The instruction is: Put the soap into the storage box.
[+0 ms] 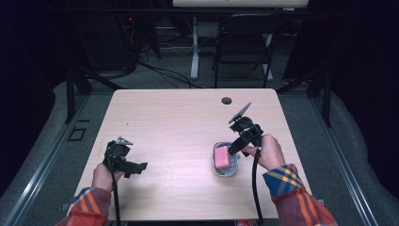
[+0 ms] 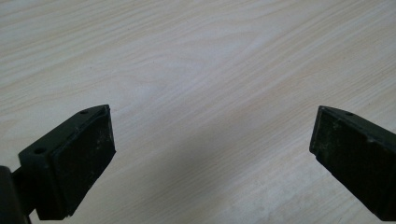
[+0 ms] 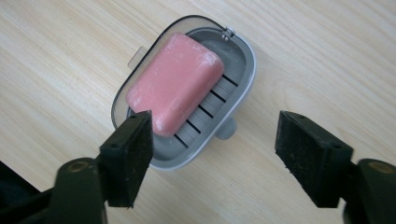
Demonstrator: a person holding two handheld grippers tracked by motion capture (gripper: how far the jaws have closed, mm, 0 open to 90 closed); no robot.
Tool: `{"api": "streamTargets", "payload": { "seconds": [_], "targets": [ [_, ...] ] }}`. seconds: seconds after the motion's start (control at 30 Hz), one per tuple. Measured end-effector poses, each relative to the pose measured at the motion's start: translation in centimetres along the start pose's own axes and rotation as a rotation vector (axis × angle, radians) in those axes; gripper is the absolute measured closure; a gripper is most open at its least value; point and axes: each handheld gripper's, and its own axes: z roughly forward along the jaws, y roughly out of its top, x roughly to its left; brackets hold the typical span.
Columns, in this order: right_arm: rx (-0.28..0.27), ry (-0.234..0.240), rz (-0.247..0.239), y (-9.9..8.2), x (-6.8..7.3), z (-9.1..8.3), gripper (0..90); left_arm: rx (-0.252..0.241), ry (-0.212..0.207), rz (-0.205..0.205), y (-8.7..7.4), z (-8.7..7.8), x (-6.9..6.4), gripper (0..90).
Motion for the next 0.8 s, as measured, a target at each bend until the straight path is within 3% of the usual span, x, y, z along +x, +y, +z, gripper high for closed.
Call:
{"api": "streamTargets", "payload": {
  "seconds": [0.33,0.4,0.8],
  "targets": [
    [-0.084,-0.046,-0.05,-3.0,-0.8,-2.3,10.6,0.002,-0.005,0.007,0.0,0.0,-0.1,0.1],
    [-0.08,-0.053,-0.052,-3.7,-1.2,-2.6,7.0,0.002,-0.004,0.009,0.0,0.0,-0.1,0.1],
    [-0.141,-0.09,-0.002,-8.8,-3.6,-3.0,3.0,0.007,-0.007,0.011,0.0,0.1,-0.2,0.1]
  ]
}}
